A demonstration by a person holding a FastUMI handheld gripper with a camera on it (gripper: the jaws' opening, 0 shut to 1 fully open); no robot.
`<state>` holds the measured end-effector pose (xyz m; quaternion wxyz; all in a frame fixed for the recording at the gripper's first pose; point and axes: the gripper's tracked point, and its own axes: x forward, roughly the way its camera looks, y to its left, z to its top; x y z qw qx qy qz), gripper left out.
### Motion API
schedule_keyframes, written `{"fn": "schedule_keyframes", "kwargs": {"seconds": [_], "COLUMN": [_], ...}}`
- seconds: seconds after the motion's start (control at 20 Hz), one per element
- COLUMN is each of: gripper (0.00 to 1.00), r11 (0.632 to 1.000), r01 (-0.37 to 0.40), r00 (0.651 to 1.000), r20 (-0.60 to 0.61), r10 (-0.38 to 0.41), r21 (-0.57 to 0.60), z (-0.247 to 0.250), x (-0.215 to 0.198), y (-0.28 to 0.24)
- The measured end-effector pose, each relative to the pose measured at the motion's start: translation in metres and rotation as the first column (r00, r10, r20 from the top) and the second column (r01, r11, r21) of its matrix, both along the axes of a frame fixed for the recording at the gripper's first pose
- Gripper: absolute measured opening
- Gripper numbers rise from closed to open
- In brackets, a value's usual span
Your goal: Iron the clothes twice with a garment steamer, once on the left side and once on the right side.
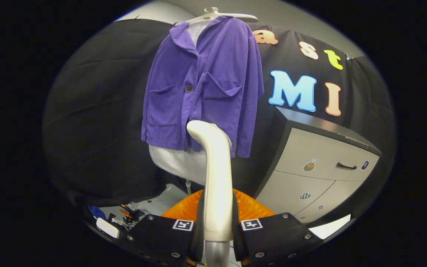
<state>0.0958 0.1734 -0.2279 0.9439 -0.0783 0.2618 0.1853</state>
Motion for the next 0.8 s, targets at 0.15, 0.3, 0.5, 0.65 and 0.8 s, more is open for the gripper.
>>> {"fn": "schedule_keyframes", "kwargs": {"seconds": [0.15,0.3,0.5,0.65,0.8], "gripper": [0.32,0.32,0.32,0.32,0.32], "r11": [0.998,0.995,0.989,0.985,0.98], "r01": [-0.013,-0.033,-0.054,-0.081,-0.079], "r00": [0.995,0.981,0.96,0.939,0.928], "r20": [0.103,0.192,0.28,0.343,0.373], "r10": [0.006,0.015,0.014,0.025,0.005], "r21": [0.062,0.091,0.136,0.15,0.182], "z": [0.056,0.108,0.166,0.202,0.232], "x": [0.009,0.023,0.043,0.06,0.073], "y": [0.009,0.014,0.028,0.042,0.057]}}
